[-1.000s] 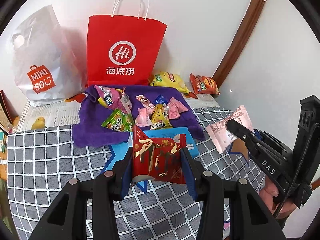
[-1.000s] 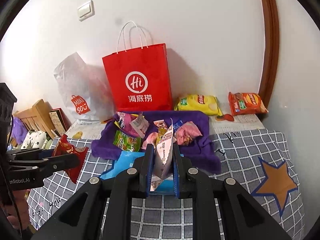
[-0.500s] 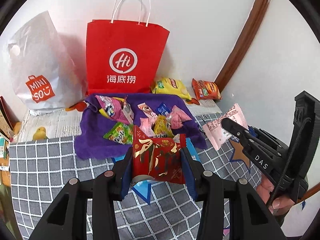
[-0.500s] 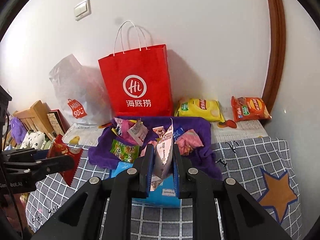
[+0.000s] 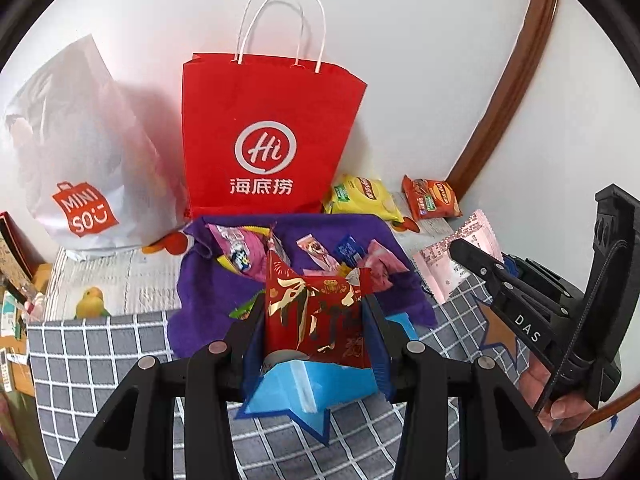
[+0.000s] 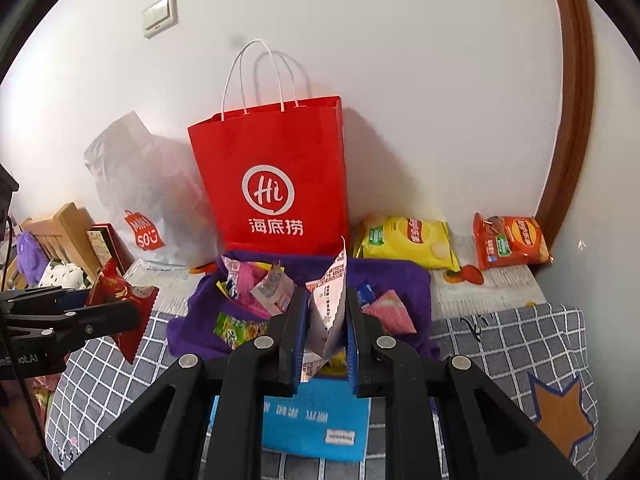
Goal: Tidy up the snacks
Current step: 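Carry the pink packet and red packet with both tools over the purple towel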
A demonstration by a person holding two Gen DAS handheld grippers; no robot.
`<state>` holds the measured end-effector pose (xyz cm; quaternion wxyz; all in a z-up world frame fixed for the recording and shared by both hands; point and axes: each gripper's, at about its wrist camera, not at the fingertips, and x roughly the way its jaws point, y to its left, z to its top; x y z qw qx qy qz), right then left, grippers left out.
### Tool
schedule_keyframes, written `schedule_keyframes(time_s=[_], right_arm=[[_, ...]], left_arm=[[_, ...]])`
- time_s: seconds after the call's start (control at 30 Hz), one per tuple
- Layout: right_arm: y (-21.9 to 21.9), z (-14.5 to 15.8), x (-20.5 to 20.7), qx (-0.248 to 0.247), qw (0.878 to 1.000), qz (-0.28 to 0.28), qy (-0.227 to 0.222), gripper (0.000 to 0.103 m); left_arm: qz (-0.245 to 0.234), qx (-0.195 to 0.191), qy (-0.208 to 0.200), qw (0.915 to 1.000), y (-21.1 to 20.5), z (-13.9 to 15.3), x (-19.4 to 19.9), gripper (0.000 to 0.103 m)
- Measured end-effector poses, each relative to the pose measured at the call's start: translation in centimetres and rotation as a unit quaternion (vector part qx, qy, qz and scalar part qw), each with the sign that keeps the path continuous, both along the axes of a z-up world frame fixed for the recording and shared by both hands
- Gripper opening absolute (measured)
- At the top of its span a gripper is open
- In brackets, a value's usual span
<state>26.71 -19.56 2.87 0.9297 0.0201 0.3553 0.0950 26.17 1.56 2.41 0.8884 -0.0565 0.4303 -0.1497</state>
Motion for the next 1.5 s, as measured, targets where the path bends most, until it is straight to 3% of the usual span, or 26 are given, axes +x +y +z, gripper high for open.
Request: schedule_keyframes(time_s=[0.7, 1.1, 1.5], right_arm=[[0.9, -0.6, 5.2, -0.014, 1.0, -0.001, -0.008, 0.017], [1.4, -2.5, 7.3, -0.009, 1.0, 0.005, 0.0, 0.017], [1.1, -4.7, 8.9, -0.026, 0.999, 0.004, 0.025, 0.017]], left_arm=[[0.015, -0.009, 0.003, 0.9998, 1.3, -0.7, 5.7, 0.042], [0.016, -0.004, 0.016, 0.9997, 1.4, -2.1, 7.7, 0.042], [0.021, -0.017, 0.046, 0.9986, 2.4, -5.2, 9.9, 0.042]])
